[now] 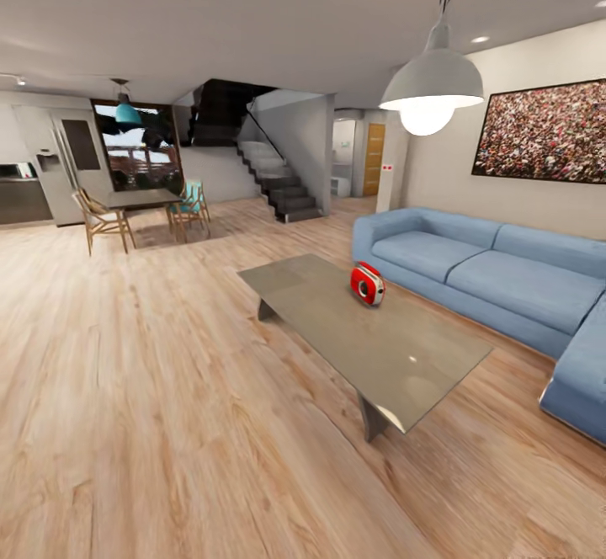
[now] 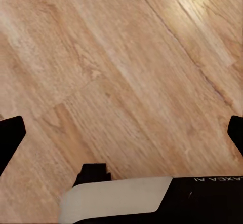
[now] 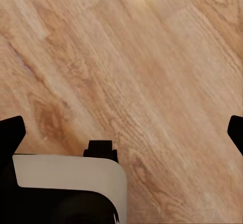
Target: Turn on the radio receiver that's on the table in the living room.
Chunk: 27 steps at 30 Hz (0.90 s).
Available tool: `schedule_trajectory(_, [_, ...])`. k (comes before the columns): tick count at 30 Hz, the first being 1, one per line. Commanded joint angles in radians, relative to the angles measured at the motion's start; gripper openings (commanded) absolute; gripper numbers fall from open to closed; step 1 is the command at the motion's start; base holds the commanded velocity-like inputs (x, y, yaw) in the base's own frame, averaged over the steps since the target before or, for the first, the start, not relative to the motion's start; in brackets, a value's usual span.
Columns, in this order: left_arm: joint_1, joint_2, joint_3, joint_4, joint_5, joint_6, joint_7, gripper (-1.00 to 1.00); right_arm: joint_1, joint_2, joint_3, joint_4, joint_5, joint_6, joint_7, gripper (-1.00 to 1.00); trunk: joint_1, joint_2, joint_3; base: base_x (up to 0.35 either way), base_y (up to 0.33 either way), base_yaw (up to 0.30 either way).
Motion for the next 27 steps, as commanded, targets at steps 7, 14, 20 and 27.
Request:
schedule_trajectory(7, [0.0, 0.004, 0.001, -0.001, 0.0, -0.002, 0.001, 1.0, 0.0, 0.0, 0.0, 0.0, 0.0, 0.0, 0.0, 1.0, 0.0, 0.0, 0.0, 0.226, 0.266, -0.275])
schedule_trajectory(14, [0.0, 0.007, 0.001, -0.001, 0.0, -0.001, 0.001, 1.0, 0.0, 0.0, 0.0, 0.0, 0.0, 0.0, 0.0, 1.0, 0.0, 0.0, 0.0, 0.211, 0.273, -0.275])
schedule_trajectory(20, [0.0, 0.007, 0.001, 0.0, 0.0, 0.0, 0.002, 1.0, 0.0, 0.0, 0.0, 0.0, 0.0, 0.0, 0.0, 1.0, 0.0, 0.0, 0.0, 0.209, 0.274, -0.275])
schedule_trajectory(27, [0.0, 0.007, 0.016, 0.0, -0.001, 0.0, 0.002, 1.0, 0.0, 0.0, 0.0, 0.001, 0.0, 0.0, 0.0, 1.0, 0.0, 0.0, 0.0, 0.209, 0.274, -0.276])
